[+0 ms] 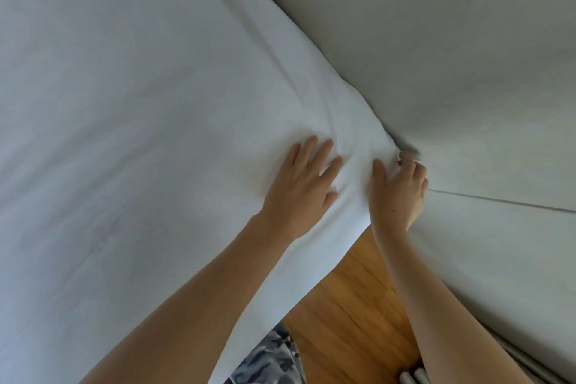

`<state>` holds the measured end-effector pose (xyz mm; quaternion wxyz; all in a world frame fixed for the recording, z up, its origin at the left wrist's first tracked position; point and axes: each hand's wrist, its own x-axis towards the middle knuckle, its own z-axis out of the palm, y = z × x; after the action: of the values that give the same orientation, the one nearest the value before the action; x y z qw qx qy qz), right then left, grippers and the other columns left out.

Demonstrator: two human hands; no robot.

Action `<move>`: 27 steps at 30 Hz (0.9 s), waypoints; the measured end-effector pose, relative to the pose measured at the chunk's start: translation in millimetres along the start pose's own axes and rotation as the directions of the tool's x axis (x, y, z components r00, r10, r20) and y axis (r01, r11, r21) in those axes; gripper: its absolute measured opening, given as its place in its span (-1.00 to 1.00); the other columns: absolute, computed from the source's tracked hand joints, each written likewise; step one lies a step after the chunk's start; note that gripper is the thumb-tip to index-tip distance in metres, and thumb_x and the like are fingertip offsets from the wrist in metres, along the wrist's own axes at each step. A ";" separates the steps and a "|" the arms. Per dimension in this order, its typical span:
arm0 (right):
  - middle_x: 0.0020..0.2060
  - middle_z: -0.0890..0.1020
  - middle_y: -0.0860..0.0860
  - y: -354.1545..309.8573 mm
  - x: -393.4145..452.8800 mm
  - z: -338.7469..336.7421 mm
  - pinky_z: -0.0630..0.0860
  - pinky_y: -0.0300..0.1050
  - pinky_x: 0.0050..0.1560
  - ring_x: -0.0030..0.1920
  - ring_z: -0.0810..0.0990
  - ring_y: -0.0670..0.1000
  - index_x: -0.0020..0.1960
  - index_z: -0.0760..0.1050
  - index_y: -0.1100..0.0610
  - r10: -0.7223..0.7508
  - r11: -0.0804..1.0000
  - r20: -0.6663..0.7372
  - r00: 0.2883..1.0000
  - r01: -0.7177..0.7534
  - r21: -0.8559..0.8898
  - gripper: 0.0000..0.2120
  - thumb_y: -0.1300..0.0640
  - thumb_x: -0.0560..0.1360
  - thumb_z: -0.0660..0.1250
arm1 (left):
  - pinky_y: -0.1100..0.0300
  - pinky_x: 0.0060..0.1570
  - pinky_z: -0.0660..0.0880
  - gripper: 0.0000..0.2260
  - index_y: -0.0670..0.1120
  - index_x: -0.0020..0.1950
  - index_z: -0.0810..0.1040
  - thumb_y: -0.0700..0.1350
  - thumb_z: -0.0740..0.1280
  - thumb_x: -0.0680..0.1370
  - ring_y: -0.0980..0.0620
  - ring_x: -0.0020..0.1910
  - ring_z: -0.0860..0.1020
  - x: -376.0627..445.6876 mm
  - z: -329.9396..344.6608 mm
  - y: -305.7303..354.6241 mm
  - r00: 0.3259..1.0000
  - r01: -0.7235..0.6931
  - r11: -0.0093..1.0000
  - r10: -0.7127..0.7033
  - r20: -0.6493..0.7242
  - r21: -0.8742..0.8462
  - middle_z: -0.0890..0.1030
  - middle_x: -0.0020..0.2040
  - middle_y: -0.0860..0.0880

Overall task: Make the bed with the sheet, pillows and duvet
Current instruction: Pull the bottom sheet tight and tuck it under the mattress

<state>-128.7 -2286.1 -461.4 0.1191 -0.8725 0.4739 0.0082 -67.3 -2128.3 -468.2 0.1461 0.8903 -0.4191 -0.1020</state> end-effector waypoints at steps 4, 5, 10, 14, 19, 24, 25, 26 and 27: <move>0.00 0.57 0.09 9.0 15.6 -7.4 0.34 -0.12 -0.21 -0.17 0.51 0.07 0.07 0.48 0.20 0.021 1.000 0.070 0.997 -0.021 -0.004 -0.72 -0.03 0.59 0.23 | 0.16 -0.33 0.40 -0.63 -0.15 -0.17 0.55 0.12 0.53 0.33 -0.02 -0.24 0.50 11.0 -12.4 27.2 0.987 0.162 0.987 -0.162 0.000 0.017 0.52 -0.23 -0.07; -0.08 0.59 0.09 10.5 18.8 -8.0 0.35 -0.12 -0.24 -0.22 0.48 0.04 0.04 0.48 0.21 -0.005 1.000 0.096 0.995 0.006 -0.015 -0.73 -0.01 0.61 0.22 | 0.20 -0.41 0.31 -0.63 -0.12 -0.27 0.51 0.08 0.59 0.26 0.02 -0.33 0.47 16.3 -15.1 30.0 0.983 0.175 0.984 -0.176 0.043 0.028 0.48 -0.32 -0.04; -0.29 0.50 0.05 18.3 28.8 -14.3 0.33 -0.10 -0.29 -0.31 0.45 0.06 -0.05 0.45 0.26 -0.201 0.975 0.180 0.963 0.214 -0.054 -0.75 0.08 0.63 0.17 | 0.34 -0.49 0.09 -0.50 -0.04 -0.50 0.36 -0.15 0.69 -0.07 0.08 -0.57 0.40 37.7 -23.6 30.9 0.971 0.178 0.984 -0.174 0.162 -0.010 0.39 -0.54 0.03; -0.31 0.47 0.12 25.3 29.3 -20.2 0.26 -0.08 -0.32 -0.34 0.42 0.15 -0.13 0.38 0.26 -0.304 0.942 0.188 0.934 0.324 -0.088 -0.78 0.15 0.63 0.14 | 0.21 -0.26 0.27 -0.88 -0.10 -0.16 0.47 -0.19 0.38 0.53 -0.03 -0.18 0.56 44.6 -21.3 25.9 0.955 0.175 0.975 -0.133 0.265 -0.138 0.60 -0.16 -0.06; -0.35 0.51 0.23 44.3 29.1 -26.3 0.23 -0.10 -0.40 -0.46 0.42 0.19 -0.19 0.41 0.32 -0.371 0.908 0.103 0.923 0.383 -0.169 -0.79 0.26 0.59 0.19 | 0.17 -0.18 0.33 -0.89 -0.19 -0.09 0.52 -0.22 0.24 0.60 -0.02 -0.22 0.44 42.6 -20.2 33.9 0.968 0.171 0.932 -0.099 0.230 -0.320 0.56 -0.17 -0.08; -0.34 0.49 0.16 34.7 19.9 -10.3 0.26 -0.08 -0.36 -0.38 0.42 0.14 -0.15 0.40 0.28 -0.225 0.961 0.148 0.963 0.244 -0.127 -0.78 0.19 0.62 0.14 | 0.11 -0.11 0.38 -0.91 -0.18 -0.05 0.50 -0.34 0.28 0.51 -0.09 -0.05 0.52 37.9 -12.7 37.9 0.967 0.132 0.955 -0.066 0.245 -0.264 0.56 -0.09 -0.11; -0.34 0.48 0.13 32.9 19.8 -11.4 0.26 -0.08 -0.34 -0.36 0.43 0.15 -0.14 0.39 0.25 -0.186 0.973 0.146 0.972 0.203 -0.111 -0.80 0.17 0.62 0.14 | 0.13 -0.06 0.40 -0.89 -0.18 0.02 0.52 -0.31 0.28 0.52 -0.09 0.01 0.51 36.9 -13.3 40.1 0.966 0.081 0.969 -0.019 0.259 -0.234 0.57 -0.03 -0.11; -0.33 0.49 0.11 31.5 18.4 -15.3 0.26 -0.08 -0.32 -0.34 0.45 0.16 -0.13 0.38 0.22 -0.152 0.982 0.139 0.978 0.166 -0.094 -0.82 0.16 0.62 0.16 | 0.14 -0.02 0.40 -0.88 -0.17 0.06 0.53 -0.25 0.28 0.54 -0.08 0.05 0.50 33.8 -13.8 43.4 0.964 0.017 0.975 0.043 0.261 -0.224 0.56 0.00 -0.09; -0.31 0.51 0.10 30.6 15.9 -20.2 0.27 -0.09 -0.30 -0.30 0.48 0.18 -0.10 0.39 0.20 -0.131 0.987 0.124 0.984 0.141 -0.080 -0.85 0.16 0.61 0.18 | 0.14 0.00 0.41 -0.87 -0.16 0.08 0.54 -0.18 0.29 0.56 -0.08 0.05 0.49 28.7 -15.6 47.0 0.964 -0.031 0.969 0.094 0.250 -0.243 0.56 0.01 -0.09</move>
<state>-147.3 -2319.6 -449.9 0.1083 -0.9052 0.4045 0.0729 -78.2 -2176.4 -439.0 0.1984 0.8317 -0.4475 -0.2621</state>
